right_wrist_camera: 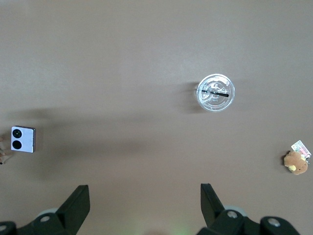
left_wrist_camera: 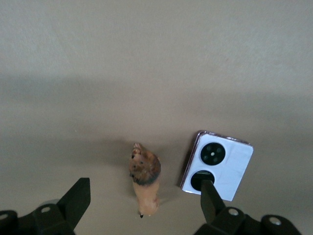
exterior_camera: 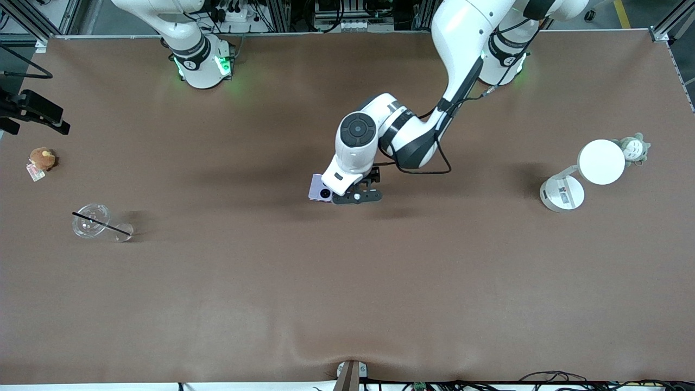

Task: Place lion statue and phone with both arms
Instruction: 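Lower the left gripper, close on the lion figurine and lift it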

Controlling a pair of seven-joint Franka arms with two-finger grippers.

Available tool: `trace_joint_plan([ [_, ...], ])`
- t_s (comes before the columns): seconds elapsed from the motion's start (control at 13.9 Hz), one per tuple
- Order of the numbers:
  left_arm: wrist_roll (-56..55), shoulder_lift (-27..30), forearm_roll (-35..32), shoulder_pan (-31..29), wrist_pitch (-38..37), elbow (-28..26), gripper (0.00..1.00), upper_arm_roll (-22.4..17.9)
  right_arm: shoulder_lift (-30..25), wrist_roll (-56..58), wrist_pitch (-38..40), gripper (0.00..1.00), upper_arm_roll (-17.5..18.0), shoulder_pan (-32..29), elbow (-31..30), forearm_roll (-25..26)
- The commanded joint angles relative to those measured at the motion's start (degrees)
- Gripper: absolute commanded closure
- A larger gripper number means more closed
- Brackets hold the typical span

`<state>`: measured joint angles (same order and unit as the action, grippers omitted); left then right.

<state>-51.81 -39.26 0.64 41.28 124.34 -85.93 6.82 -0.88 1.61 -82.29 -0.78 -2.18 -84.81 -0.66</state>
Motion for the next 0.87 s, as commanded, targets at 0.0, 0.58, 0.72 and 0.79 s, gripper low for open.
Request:
trace_joint_plan([
  [0.0,-1.97,-0.64,-0.02,1.43,1.52,-0.82,0.07,-0.49,0.45,-0.55,0.20,0.00,0.86,-1.07,0.96,0.48],
  [0.58,-3.30,-0.73,-0.46,1.69,5.56,-5.21,0.20,-0.49,0.45,-0.55,0.20,0.00,0.86,-1.07,0.96,0.57],
  [0.72,-3.30,-0.82,-0.46,2.40,5.65,-6.17,0.30,-0.49,0.53,-0.55,0.11,0.00,0.86,-1.07,0.96,0.57],
  [0.79,-3.30,-0.82,-0.55,2.40,5.74,-6.79,0.31,-0.58,0.53,-0.55,0.20,0.00,0.86,-1.07,0.96,0.57],
])
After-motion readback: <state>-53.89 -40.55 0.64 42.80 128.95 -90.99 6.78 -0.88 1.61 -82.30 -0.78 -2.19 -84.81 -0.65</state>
